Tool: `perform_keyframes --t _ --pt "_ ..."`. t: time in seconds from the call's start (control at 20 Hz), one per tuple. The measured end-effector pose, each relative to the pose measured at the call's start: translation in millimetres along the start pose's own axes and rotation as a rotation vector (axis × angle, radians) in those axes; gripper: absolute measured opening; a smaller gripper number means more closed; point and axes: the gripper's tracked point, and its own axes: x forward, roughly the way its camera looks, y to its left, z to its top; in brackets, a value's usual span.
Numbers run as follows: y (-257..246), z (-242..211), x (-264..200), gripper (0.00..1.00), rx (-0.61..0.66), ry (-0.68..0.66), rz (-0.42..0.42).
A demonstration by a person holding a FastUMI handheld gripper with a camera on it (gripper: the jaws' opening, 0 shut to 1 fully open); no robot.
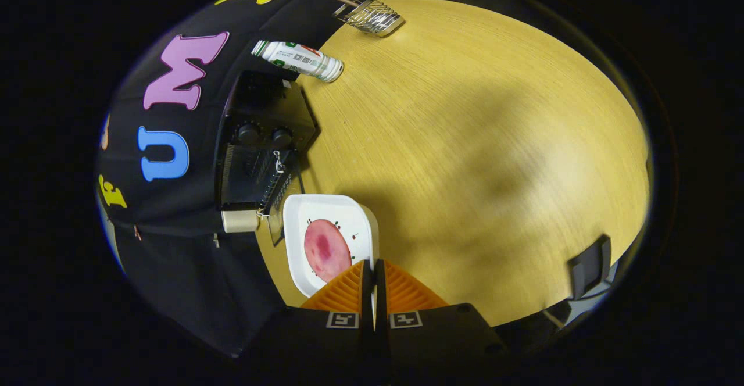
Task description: Open the toaster oven, put the food inside, and close the toaster oven door.
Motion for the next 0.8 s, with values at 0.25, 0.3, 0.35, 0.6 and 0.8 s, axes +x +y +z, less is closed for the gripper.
perform_keyframes --t 0.25,0.3,0.35,0.6,0.8 --pt "38.5 -27.5 20.3 0.05 0.180 -0.103 0.017" --pt "44.4 -32.9 24.9 0.05 0.205 -0.122 0.011" --pt "53.5 -37.0 31.3 0.05 0.228 -0.139 0.004" --pt "116.2 -52.7 69.9 0.05 0.341 -0.221 0.004" --pt "166.9 -50.5 104.3 0.05 0.420 -0.290 0.006"
